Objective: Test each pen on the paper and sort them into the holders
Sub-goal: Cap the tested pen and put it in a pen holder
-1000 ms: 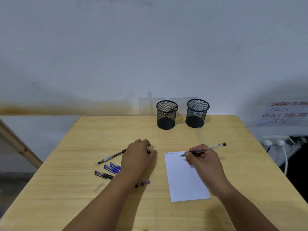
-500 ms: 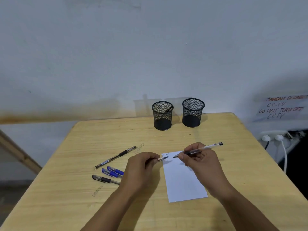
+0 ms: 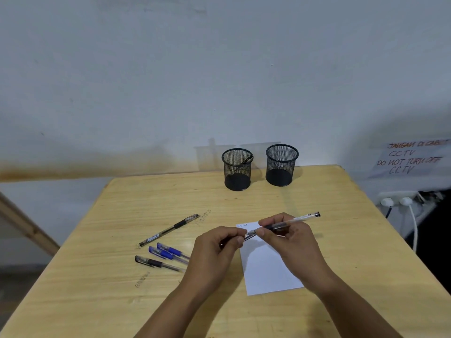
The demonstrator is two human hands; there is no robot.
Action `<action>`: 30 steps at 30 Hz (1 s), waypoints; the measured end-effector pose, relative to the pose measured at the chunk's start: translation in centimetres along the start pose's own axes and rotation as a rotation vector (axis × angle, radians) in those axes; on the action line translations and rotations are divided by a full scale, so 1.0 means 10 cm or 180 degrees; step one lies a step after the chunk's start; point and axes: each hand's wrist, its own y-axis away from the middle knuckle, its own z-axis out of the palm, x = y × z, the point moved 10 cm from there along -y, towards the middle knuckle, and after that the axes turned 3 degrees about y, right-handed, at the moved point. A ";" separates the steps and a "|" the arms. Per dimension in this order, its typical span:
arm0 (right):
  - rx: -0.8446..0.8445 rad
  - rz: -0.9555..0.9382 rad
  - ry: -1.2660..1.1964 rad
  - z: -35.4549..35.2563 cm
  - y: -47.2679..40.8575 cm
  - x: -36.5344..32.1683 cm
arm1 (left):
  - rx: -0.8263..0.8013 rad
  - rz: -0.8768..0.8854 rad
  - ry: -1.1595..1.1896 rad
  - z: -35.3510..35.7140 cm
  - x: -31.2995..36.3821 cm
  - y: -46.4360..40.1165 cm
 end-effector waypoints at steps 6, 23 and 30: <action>0.0092 0.0133 -0.0351 -0.07 0.01 0.02 | -0.0169 -0.0233 0.0478 0.05 0.01 0.01; -0.0120 0.0252 -0.1223 0.15 0.07 0.07 | -0.0026 -0.0093 0.0738 -0.04 0.04 -0.05; -0.0126 0.0238 -0.1150 0.23 0.03 0.06 | 0.0050 -0.0109 0.0788 -0.06 0.03 -0.06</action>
